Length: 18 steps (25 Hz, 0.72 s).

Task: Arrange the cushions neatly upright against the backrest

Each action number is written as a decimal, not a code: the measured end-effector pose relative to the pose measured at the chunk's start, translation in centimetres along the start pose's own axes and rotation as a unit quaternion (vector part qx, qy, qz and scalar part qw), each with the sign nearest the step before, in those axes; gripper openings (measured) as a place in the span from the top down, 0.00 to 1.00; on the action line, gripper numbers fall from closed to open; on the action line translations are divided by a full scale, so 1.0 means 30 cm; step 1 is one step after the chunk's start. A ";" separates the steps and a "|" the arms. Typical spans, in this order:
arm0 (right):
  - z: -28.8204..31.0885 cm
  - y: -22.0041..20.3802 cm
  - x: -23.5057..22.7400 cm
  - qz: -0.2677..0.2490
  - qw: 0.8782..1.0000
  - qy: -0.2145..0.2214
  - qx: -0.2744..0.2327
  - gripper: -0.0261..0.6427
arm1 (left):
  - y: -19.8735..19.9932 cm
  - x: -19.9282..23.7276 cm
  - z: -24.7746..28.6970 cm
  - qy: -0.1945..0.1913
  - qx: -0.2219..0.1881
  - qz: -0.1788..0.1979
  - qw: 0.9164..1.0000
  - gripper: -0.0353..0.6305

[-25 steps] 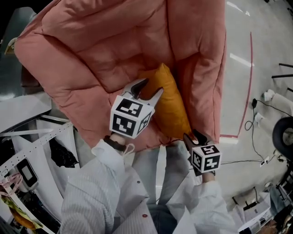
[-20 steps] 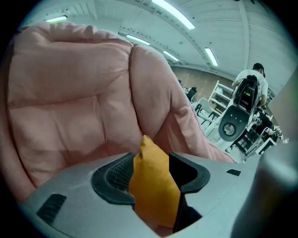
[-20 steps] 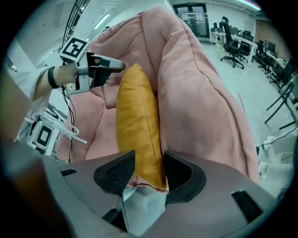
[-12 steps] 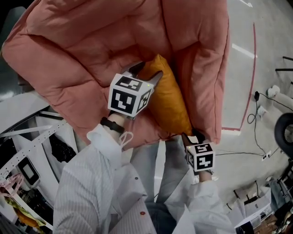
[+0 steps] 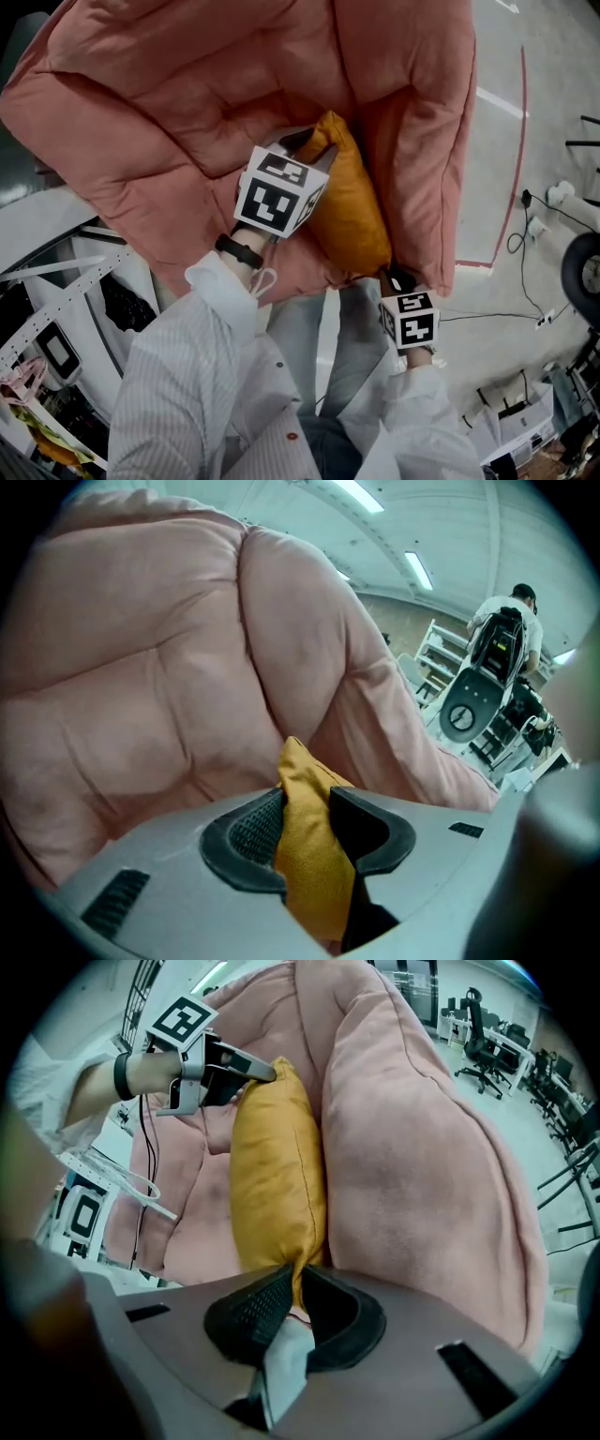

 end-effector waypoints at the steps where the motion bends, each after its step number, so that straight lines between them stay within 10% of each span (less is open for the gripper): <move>1: 0.000 0.001 0.001 0.001 1.000 0.002 0.001 0.91 | -0.003 -0.001 -0.001 0.000 0.000 0.000 1.000 0.71; 18: -0.069 0.101 0.064 -0.035 0.999 0.010 -0.004 0.92 | -0.100 0.133 -0.225 0.053 -0.043 -0.100 0.993 0.77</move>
Point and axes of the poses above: the fingertips, and each gripper's own axes: z forward along the fingers, x to its left, y out of its top, the point moved 2 cm from there along -z, backward along the fingers, and after that the axes turned 2 degrees about y, right-handed, at the moved point
